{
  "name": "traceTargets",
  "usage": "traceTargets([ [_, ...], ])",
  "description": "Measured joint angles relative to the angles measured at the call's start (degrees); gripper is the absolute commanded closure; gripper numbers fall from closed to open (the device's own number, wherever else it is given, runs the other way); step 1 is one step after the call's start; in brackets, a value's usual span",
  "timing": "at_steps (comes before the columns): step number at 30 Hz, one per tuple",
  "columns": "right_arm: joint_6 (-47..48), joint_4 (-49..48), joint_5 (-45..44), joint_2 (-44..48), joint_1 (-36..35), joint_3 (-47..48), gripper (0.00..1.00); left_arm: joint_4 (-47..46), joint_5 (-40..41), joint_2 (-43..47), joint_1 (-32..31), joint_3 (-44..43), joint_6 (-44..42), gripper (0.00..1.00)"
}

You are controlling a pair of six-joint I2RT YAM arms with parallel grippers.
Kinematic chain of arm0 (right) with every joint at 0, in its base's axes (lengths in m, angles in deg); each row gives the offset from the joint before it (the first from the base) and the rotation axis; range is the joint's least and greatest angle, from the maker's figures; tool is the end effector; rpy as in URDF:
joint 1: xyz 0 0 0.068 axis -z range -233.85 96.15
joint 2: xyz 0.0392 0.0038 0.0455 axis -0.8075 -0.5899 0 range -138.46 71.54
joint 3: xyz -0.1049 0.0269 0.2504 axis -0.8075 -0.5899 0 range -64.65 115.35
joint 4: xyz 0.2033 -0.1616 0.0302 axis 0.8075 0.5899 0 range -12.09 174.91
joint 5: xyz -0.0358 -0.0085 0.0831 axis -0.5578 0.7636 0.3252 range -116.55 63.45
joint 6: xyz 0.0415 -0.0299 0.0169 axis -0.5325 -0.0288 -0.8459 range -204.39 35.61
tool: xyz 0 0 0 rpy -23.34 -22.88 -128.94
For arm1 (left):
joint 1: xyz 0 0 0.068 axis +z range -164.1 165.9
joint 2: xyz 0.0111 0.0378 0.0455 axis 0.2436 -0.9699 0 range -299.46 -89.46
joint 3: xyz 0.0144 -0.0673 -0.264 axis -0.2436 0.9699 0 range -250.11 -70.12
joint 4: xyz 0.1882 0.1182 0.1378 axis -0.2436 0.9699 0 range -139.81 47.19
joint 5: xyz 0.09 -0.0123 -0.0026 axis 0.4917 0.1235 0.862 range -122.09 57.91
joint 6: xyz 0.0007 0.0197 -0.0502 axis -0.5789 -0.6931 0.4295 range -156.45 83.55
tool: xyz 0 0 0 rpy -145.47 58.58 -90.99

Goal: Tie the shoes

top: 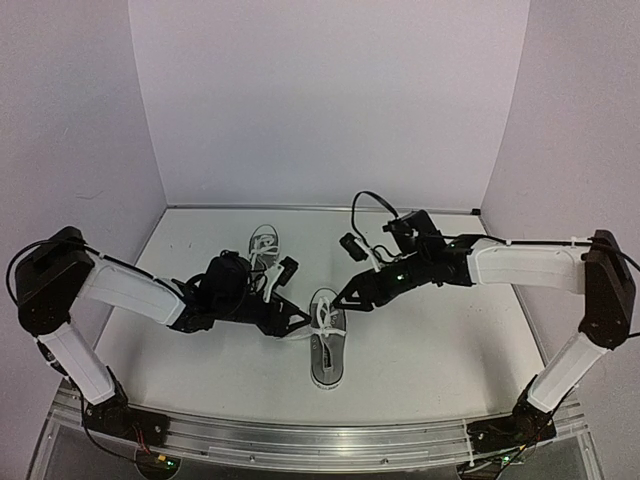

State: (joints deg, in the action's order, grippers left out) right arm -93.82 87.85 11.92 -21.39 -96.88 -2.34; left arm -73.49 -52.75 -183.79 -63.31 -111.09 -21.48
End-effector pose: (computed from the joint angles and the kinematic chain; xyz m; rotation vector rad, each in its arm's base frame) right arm 0.2425 0.2565 0.2379 -1.0494 2.1584 1.2239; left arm 0.2045 -0.2561 0.1629 0.8774 2.0502 -1.0273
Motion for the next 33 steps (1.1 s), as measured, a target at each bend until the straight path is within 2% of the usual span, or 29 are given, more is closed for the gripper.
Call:
traceTargets([
  [4,-0.8,0.0,-0.5,5.0,0.3,-2.3,0.32,7.1,3.1,4.5,-1.3,-2.1,-0.2,0.43],
  [9,-1.8,-0.2,-1.8,7.6,1.2,-3.2,0.22,12.0,6.3,4.6,-5.5,-4.8,0.7,0.43],
  [14,-2.7,-0.3,-3.2,8.3,2.7,-4.4,0.20,14.6,9.7,1.7,-8.9,-6.5,3.5,0.41],
  [18,-2.8,-0.3,-3.6,9.2,3.4,-5.0,0.19,14.7,11.4,-2.3,-9.9,-8.7,5.7,0.44],
  [21,-2.9,-0.3,-3.8,9.6,3.6,-5.2,0.19,14.8,12.6,-5.1,-10.2,-10.3,6.9,0.51],
  [23,-2.9,-0.4,-3.9,9.8,3.6,-5.4,0.19,15.0,13.5,-7.1,-10.4,-11.7,7.7,0.60],
  [25,-2.9,-0.4,-4.0,9.8,3.6,-5.6,0.19,15.3,14.0,-8.7,-10.5,-13.3,8.1,0.70],
  [29,-2.9,-0.4,-4.3,9.8,3.8,-5.9,0.18,15.7,14.6,-10.7,-10.5,-15.7,8.7,0.97],
  [30,-2.9,-0.5,-4.4,9.8,3.9,-5.9,0.18,16.0,14.8,-11.0,-10.5,-16.2,8.8,1.00],
  [33,-2.9,-0.5,-4.6,9.8,4.0,-5.9,0.18,17.1,16.0,-11.1,-10.5,-17.3,9.0,1.00],
])
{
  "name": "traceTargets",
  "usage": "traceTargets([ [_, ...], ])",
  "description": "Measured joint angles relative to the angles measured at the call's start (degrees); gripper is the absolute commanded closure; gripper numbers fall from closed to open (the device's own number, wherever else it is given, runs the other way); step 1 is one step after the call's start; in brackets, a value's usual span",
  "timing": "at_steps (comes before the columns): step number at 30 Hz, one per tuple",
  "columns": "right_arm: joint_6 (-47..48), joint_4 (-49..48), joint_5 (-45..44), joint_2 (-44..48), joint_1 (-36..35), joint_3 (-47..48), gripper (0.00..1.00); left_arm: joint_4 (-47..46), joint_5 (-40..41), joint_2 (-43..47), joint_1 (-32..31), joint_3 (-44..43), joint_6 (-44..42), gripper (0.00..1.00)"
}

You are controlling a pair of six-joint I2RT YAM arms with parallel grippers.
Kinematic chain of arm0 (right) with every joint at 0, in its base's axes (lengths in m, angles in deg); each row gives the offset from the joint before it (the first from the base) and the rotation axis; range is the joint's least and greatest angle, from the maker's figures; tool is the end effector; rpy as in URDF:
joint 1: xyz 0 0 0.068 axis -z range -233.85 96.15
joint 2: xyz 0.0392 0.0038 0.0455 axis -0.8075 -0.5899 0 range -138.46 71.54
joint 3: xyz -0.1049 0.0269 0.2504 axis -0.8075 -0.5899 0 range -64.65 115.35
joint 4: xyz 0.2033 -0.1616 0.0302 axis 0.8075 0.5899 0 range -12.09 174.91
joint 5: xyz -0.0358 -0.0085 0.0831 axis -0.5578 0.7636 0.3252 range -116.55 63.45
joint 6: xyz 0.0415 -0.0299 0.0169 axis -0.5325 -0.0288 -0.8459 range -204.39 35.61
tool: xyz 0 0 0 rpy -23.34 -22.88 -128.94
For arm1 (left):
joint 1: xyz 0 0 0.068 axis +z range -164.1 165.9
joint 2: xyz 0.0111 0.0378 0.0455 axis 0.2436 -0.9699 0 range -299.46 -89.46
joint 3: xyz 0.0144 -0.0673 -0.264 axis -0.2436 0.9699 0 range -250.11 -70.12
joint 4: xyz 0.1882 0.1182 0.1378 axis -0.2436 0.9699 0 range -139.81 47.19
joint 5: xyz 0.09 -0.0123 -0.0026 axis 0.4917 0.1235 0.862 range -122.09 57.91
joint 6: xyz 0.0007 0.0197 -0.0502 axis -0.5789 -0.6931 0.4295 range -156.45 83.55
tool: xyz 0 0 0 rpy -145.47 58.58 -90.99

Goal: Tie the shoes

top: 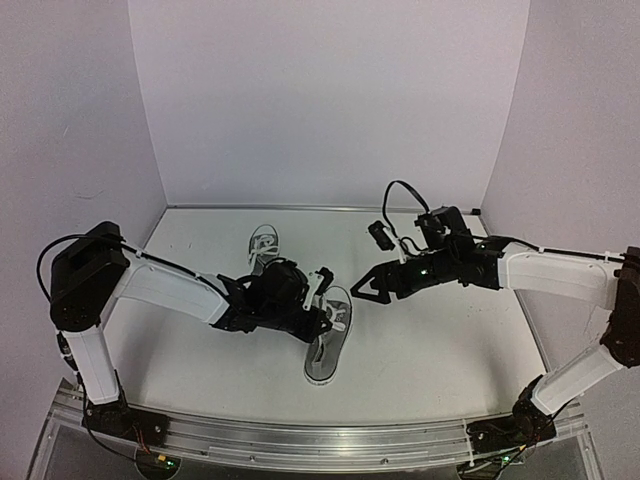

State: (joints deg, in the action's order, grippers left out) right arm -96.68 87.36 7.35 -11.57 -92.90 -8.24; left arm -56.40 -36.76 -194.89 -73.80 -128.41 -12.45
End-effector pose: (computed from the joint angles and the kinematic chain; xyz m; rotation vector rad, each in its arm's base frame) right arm 0.2343 0.2155 0.2581 -0.8746 2.1451 1.1326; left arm 0.1914 -0.3330 0.1581 0.7868 2.2944 -0.8190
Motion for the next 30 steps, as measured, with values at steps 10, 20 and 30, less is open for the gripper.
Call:
traceTargets([
  [10,-0.6,-0.4,-0.7,0.0,0.8,0.0,0.04,4.9,2.5,0.0,6.0,-11.2,-1.4,1.00],
  [20,-1.6,-0.7,-2.0,0.2,1.5,-0.8,0.02,5.0,-1.1,-5.8,20.7,-22.8,-6.3,1.00],
  [30,-1.6,-0.8,-2.8,0.9,1.6,-0.9,0.02,4.6,-9.5,-18.9,27.7,-26.4,-7.6,0.83],
])
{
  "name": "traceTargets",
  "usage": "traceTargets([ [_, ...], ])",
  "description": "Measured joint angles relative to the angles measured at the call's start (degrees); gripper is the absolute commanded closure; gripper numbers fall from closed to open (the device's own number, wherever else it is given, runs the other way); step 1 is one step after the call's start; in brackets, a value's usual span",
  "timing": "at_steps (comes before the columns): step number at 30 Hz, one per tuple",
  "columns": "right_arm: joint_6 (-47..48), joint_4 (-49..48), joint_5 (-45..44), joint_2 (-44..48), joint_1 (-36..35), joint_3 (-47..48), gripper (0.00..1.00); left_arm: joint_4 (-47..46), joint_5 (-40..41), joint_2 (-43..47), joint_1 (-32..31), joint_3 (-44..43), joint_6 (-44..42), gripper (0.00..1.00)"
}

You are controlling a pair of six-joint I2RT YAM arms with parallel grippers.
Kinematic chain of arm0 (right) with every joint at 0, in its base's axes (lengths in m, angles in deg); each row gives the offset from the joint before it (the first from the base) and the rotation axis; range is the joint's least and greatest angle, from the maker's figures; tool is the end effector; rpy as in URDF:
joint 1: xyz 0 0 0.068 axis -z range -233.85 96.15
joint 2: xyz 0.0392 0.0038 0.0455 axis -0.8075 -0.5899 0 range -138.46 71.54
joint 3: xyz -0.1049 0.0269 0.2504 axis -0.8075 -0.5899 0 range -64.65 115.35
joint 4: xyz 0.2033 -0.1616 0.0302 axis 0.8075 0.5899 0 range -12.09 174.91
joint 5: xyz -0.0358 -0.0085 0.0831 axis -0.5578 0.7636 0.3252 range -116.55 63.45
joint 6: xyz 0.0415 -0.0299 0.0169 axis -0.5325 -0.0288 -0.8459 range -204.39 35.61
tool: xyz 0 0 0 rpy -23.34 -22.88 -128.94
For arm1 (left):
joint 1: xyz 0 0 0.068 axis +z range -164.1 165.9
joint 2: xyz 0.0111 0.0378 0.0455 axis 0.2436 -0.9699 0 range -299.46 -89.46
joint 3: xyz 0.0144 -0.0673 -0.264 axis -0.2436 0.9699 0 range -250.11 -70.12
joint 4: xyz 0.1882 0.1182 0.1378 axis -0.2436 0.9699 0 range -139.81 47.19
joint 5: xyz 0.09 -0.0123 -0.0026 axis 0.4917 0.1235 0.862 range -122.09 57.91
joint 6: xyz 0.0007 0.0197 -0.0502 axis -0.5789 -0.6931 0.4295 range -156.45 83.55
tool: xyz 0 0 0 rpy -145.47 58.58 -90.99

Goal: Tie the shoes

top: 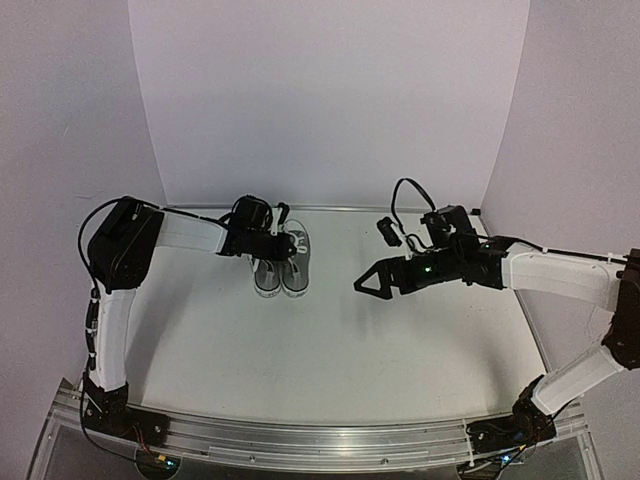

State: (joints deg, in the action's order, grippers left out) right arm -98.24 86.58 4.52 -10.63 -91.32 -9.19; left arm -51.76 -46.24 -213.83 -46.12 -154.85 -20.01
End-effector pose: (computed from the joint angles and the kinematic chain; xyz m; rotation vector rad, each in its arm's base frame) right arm 0.2389 0.2062 0.2581 -0.7863 2.1625 1.0801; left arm 0.4040 -0.2628 0.1550 0.4513 2.2629 -0.7250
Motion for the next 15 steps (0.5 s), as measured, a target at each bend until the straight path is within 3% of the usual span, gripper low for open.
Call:
traceTargets([
  [8,0.1,0.0,0.0,0.0,0.2,0.0,0.02,-1.0,-3.4,0.2,0.0,-1.2,-0.2,0.44],
  [10,0.1,0.0,-0.1,0.0,0.2,0.1,0.02,-0.4,-3.9,2.2,0.0,-0.4,-0.3,0.28],
  [12,0.3,0.0,-0.2,0.0,0.2,0.3,0.02,1.2,-4.1,5.3,0.0,0.2,-1.0,0.05],
  [15,0.3,0.2,-0.3,-0.4,0.2,2.8,0.02,4.9,-3.6,11.2,0.0,0.2,-1.9,0.00],
])
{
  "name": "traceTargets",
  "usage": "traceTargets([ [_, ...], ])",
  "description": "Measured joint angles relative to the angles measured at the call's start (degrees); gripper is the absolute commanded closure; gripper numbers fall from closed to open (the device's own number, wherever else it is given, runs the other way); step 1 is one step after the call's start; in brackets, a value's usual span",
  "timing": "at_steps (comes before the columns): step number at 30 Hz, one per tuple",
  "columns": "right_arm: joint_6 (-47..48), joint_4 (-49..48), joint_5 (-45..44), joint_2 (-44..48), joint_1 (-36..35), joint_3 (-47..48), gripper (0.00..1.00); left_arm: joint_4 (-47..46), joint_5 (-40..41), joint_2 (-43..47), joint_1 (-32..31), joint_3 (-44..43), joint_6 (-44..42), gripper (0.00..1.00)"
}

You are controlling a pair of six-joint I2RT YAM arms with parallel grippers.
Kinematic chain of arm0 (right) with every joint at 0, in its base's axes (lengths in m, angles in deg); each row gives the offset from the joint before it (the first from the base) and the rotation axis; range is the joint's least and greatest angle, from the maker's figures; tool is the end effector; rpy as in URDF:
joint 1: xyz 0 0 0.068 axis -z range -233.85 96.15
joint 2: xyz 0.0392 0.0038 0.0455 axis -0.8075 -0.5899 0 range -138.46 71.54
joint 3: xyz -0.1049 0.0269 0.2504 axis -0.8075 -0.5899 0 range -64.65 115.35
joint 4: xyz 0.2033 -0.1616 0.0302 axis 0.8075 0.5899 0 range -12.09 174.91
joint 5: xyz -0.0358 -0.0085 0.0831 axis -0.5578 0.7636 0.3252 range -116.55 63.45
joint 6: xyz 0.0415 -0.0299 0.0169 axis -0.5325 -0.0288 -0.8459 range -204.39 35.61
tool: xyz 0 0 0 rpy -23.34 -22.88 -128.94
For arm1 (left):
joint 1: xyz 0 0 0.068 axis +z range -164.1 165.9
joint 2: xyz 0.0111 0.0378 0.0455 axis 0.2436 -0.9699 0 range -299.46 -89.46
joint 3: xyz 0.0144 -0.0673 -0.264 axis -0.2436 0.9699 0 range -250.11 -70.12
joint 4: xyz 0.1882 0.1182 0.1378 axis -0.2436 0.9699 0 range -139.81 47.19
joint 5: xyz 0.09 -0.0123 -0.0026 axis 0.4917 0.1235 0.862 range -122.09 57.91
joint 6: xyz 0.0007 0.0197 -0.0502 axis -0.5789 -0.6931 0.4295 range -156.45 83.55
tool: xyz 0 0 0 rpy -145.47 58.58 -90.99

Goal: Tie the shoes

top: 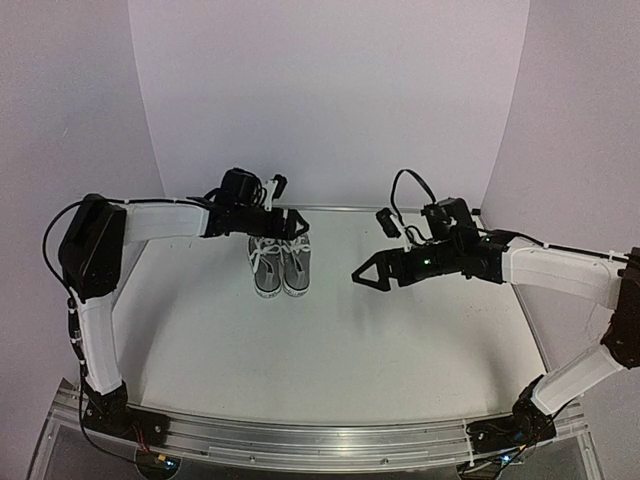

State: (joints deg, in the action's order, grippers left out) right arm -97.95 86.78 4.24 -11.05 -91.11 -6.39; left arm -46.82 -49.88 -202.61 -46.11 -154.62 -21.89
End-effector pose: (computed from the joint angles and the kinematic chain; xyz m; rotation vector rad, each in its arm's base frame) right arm 0.2448 0.2090 0.2719 -0.7849 2.1196 1.0749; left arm 0.3838 -0.2526 0.2349 0.5222 2.1386 -0.7996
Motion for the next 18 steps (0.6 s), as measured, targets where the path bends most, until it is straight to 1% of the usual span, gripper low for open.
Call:
traceTargets([
  [4,-0.2,-2.7,0.0,-1.3,0.0,3.9,0.02,5.0,-0.2,8.3,1.0,0.1,-0.6,0.00],
  [6,-0.4,-4.9,0.2,-2.1,0.0,4.9,0.02,5.7,-0.6,12.9,2.3,2.2,-0.3,0.00],
  [11,-1.8,-10.8,1.8,-5.8,0.0,4.4,0.02,7.0,0.4,26.5,5.9,18.0,1.8,0.00],
  [18,-3.8,-17.2,4.2,-9.1,0.0,-3.7,0.02,9.2,3.7,38.0,5.5,40.8,7.2,0.00],
])
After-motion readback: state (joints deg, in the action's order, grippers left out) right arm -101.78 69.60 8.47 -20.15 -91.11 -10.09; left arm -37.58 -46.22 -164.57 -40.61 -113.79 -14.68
